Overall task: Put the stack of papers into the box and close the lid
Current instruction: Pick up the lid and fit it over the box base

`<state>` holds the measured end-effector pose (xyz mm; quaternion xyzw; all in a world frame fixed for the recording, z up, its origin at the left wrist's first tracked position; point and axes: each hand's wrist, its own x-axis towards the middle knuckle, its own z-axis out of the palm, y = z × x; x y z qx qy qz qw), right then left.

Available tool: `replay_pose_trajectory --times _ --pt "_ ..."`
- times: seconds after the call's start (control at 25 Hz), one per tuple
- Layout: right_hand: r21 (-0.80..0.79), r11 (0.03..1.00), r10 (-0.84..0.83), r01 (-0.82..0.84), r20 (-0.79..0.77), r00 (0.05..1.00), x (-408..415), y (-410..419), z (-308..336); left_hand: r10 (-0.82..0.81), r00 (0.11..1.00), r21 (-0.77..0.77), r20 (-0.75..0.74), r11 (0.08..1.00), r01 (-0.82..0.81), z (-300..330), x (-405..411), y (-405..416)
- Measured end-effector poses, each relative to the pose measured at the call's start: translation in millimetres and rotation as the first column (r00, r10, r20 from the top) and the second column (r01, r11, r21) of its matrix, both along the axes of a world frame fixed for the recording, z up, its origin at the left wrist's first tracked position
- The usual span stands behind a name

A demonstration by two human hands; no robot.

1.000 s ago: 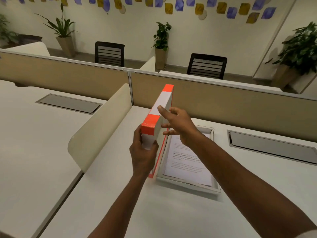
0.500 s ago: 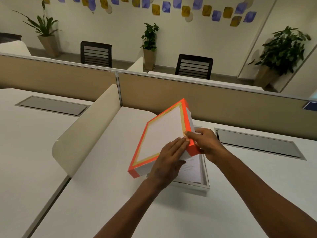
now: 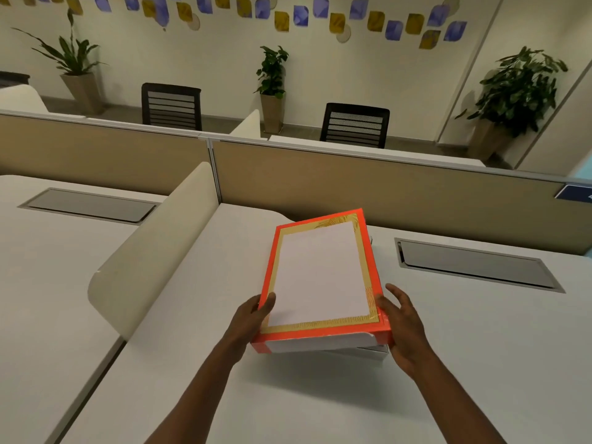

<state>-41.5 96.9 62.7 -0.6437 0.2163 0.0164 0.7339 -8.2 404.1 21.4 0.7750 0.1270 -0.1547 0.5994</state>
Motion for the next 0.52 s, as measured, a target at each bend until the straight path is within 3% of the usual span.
replay_pose_trajectory --times 0.2,0.52 --pt "-0.012 0.999 -0.038 0.039 0.016 0.999 -1 -7 -30 -0.028 0.986 -0.186 0.164 0.981 0.059 8 10 -15" --pt "-0.171 0.985 0.008 -0.006 0.012 1.0 26 -25 -49 -0.083 0.988 -0.177 0.127 0.979 0.105 11 37 -38"
